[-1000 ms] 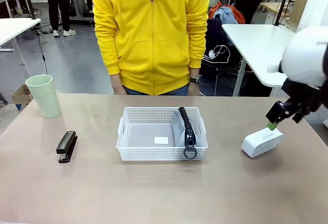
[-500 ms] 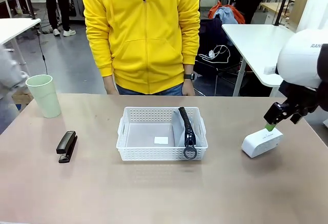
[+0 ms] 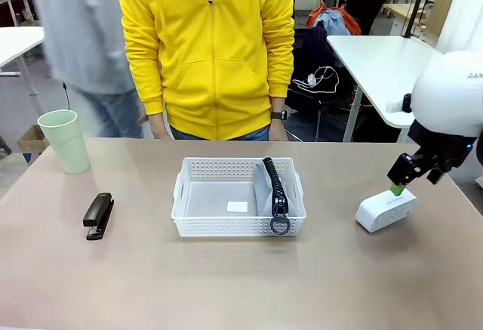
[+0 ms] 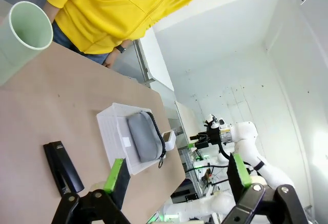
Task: Efficiently arrange items inside the basket to fit them all.
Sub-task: Pick up the Digital clock and place it inside the Organizing basket.
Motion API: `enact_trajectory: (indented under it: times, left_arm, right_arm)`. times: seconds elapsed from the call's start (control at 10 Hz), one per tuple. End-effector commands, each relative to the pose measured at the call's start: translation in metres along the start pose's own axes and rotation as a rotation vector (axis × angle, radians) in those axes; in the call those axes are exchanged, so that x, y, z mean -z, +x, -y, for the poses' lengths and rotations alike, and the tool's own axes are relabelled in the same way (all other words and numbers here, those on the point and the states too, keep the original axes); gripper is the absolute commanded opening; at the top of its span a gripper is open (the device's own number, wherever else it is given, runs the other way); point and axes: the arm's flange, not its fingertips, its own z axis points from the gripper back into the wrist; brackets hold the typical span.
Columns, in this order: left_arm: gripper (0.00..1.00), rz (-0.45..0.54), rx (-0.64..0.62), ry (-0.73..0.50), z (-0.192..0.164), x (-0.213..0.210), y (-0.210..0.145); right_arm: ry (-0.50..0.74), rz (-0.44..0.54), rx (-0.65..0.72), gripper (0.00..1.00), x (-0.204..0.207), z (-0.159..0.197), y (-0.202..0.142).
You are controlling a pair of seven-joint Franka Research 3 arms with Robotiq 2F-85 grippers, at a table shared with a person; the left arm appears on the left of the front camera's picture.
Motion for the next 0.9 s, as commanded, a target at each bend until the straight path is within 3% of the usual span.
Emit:
enact_trajectory:
  times: [0.0,0.1,0.2,0.3,0.4,0.6,0.7,0.8]
  left_arm:
    - [1.0,-0.003,0.009,-0.011,0.002,-0.001,-0.002]
    - [1.0,-0.003,0.009,-0.011,0.002,-0.001,-0.002]
    - [1.0,-0.003,0.009,-0.011,0.002,-0.001,-0.002]
    - [1.0,-0.003,0.009,-0.011,0.002,-0.001,-0.002]
    - [1.0,-0.003,0.009,-0.011,0.002,-0.001,-0.002]
    - [1.0,-0.003,0.009,-0.011,0.002,-0.001,-0.002]
    - [1.0,-0.003,0.009,-0.011,0.002,-0.001,-0.002]
    - [1.0,-0.003,0.009,-0.011,0.002,-0.001,-0.002]
  right_arm:
    - [0.054,-0.036,-0.075,1.0,0.013,0.009,0.017]
    - [0.106,-0.059,-0.118,1.0,0.017,0.016,0.017]
    - [0.112,-0.095,-0.292,1.0,0.018,0.018,0.016]
    - [0.154,-0.115,-0.354,1.0,0.018,0.022,0.019]
    - [0.115,-0.095,-0.525,1.0,0.019,0.022,0.017]
    - [-0.082,0.132,-1.328,1.0,0.033,0.027,-0.006]
    - [-0.102,0.188,-1.533,1.0,0.037,0.032,-0.014]
    - [-0.099,0.216,-1.626,1.0,0.041,0.037,-0.018]
